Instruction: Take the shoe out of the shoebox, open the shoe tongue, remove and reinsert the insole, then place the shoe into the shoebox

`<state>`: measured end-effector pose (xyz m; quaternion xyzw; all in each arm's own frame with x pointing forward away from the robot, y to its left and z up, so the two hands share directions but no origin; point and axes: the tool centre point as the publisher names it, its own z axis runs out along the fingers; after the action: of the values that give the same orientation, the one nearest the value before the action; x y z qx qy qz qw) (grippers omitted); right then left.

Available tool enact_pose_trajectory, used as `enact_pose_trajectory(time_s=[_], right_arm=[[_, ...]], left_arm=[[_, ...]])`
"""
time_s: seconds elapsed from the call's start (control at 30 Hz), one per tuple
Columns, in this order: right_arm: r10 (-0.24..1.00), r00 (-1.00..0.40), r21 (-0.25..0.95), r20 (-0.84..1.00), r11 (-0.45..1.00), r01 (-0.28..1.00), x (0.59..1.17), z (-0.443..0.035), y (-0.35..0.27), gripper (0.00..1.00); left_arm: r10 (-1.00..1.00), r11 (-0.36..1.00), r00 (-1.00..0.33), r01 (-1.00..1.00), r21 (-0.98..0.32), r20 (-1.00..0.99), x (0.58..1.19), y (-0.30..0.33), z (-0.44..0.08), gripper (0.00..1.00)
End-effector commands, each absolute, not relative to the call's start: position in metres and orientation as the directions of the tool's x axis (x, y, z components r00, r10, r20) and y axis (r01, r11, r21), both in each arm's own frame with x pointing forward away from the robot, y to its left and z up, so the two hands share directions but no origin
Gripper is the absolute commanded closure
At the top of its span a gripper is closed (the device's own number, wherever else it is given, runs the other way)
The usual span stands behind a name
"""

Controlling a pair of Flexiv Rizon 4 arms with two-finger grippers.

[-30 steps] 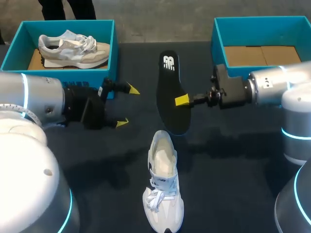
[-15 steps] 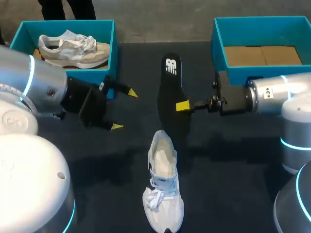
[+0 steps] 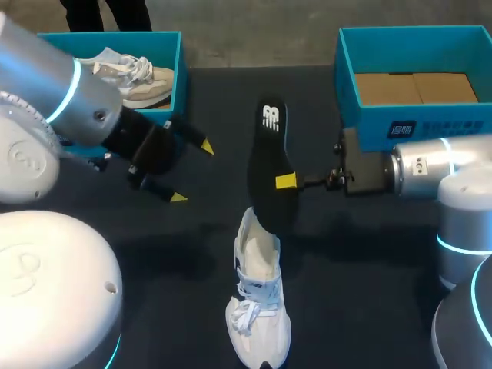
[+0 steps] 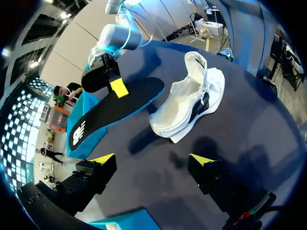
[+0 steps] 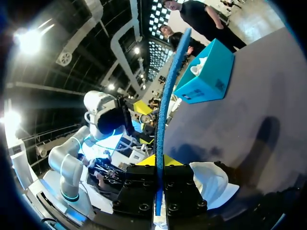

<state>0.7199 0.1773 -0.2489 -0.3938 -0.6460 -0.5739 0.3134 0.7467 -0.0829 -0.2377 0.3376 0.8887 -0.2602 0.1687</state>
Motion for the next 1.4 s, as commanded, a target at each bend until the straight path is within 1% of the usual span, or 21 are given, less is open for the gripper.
enact_pose_trajectory(time_s=[0.03,0.3,0.33,0.4,0.57,0.7,0.93,1.4], right_arm=[[0.158,-0.493,0.496,0.855,0.025,0.868,0.717,-0.247,0.179,1.0],[0.158,-0.493,0.496,0.855,0.025,0.868,0.717,-0.247,0.179,1.0],[0.152,-0.506,0.51,0.849,0.015,0.86,0.717,-0.247,0.18,1.0],[0.138,-0.528,0.532,0.838,0.011,0.847,0.715,-0.246,0.18,1.0],[0.12,-0.602,0.608,0.789,-0.01,0.794,0.708,-0.252,0.181,1.0],[0.121,-0.637,0.643,0.761,-0.005,0.766,0.707,-0.262,0.186,1.0],[0.086,-0.701,0.704,0.708,-0.004,0.71,0.71,-0.268,0.2,1.0],[0.097,-0.702,0.705,0.706,-0.001,0.709,0.71,-0.271,0.207,1.0]], left_arm=[[0.585,0.645,-0.727,0.685,-0.338,-0.359,0.749,-0.086,-0.235,0.0],[0.585,0.645,-0.727,0.685,-0.338,-0.359,0.749,-0.086,-0.235,0.0],[0.587,0.636,-0.725,0.689,-0.348,-0.361,0.746,-0.085,-0.238,0.0],[0.559,0.68,-0.77,0.638,-0.36,-0.309,0.744,-0.082,-0.242,0.0],[0.526,0.675,-0.796,0.605,-0.421,-0.3,0.732,-0.073,-0.257,0.0],[0.511,0.67,-0.815,0.577,-0.467,-0.274,0.731,-0.074,-0.274,0.0],[0.495,0.674,-0.834,0.545,-0.499,-0.244,0.729,-0.08,-0.291,0.0],[0.497,0.665,-0.833,0.546,-0.51,-0.245,0.729,-0.081,-0.292,0.0]])
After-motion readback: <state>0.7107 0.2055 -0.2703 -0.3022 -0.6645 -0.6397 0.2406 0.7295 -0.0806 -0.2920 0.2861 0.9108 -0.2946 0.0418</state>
